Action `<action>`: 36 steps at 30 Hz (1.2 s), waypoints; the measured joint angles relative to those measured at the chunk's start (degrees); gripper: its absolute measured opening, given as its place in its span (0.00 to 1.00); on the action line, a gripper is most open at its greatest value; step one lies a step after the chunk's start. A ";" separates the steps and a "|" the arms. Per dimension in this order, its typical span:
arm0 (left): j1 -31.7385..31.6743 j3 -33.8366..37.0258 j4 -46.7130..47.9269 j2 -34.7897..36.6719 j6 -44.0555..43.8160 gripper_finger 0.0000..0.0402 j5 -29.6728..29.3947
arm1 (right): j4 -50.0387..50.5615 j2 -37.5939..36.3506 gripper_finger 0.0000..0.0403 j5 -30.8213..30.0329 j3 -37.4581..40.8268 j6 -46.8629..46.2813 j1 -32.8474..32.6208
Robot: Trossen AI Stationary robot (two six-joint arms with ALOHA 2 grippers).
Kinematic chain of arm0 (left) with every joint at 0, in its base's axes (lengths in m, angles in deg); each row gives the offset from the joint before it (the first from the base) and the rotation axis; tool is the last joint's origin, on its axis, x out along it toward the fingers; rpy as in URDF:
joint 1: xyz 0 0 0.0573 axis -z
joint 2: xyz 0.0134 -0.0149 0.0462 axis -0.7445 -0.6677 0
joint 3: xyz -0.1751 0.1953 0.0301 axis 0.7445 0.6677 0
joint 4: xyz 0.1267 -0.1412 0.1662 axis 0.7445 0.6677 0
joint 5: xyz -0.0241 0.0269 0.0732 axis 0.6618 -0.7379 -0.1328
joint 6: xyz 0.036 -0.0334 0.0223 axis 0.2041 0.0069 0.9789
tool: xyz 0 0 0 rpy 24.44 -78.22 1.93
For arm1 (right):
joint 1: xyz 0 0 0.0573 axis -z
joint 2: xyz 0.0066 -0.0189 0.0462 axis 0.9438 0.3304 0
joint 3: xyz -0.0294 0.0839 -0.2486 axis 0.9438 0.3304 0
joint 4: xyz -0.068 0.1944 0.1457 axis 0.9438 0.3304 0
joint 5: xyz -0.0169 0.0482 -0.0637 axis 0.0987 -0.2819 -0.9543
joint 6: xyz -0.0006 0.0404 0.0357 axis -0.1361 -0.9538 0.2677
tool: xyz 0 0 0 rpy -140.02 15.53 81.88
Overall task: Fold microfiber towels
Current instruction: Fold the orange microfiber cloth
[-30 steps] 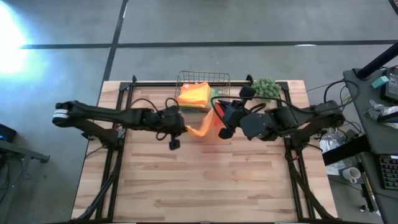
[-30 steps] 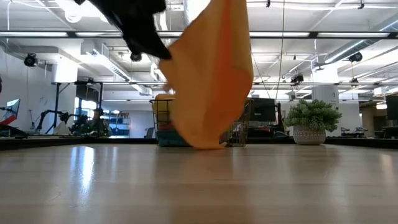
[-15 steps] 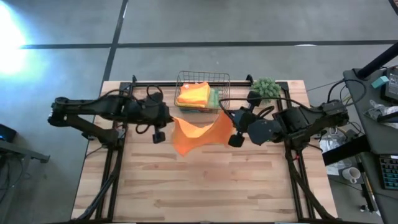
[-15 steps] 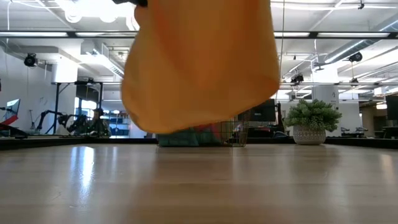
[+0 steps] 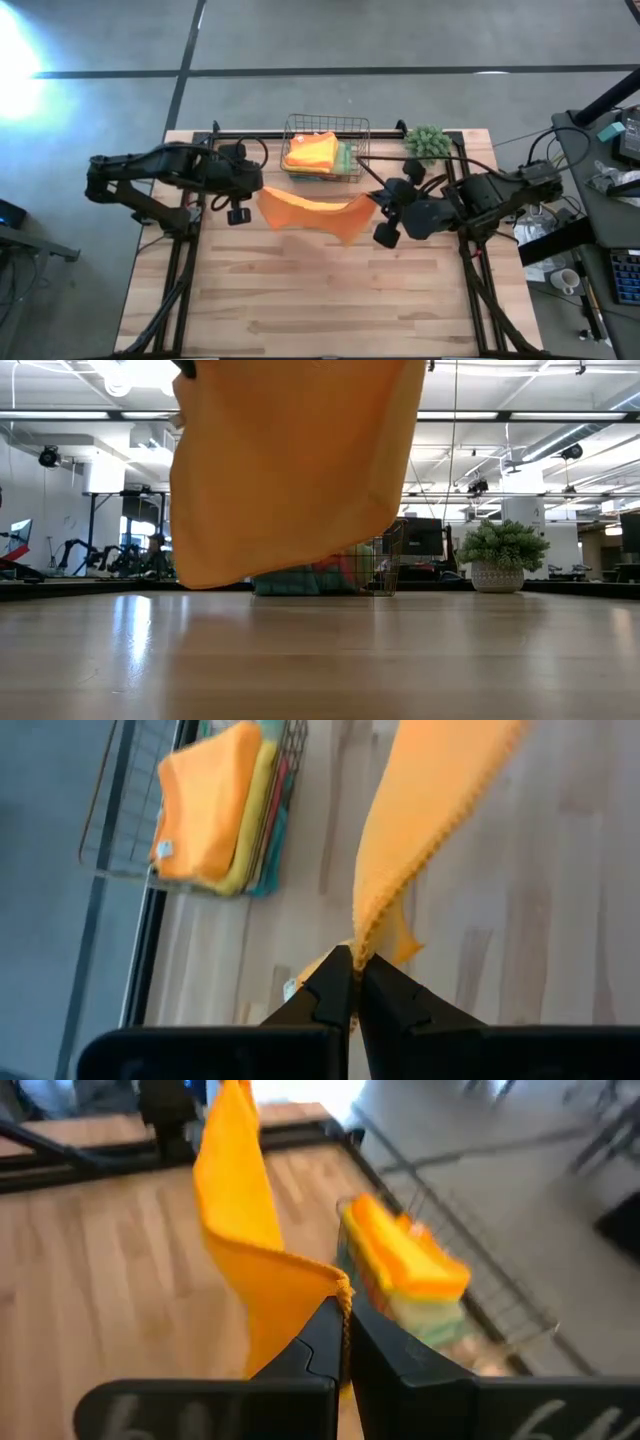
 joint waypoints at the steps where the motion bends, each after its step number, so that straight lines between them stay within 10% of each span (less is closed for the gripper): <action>1: 0.00 -0.61 1.32 -0.30 -0.22 0.00 -0.11 | 1.26 0.23 0.02 0.93 0.04 -1.87 0.01; 24: 2.07 -6.46 9.88 -2.69 -1.53 0.00 9.33 | 13.71 4.35 0.02 3.66 0.52 -9.10 -0.76; 36: 4.82 -8.57 9.90 -5.16 -2.78 0.00 -0.91 | 15.46 4.68 0.02 4.44 0.61 -8.91 -0.86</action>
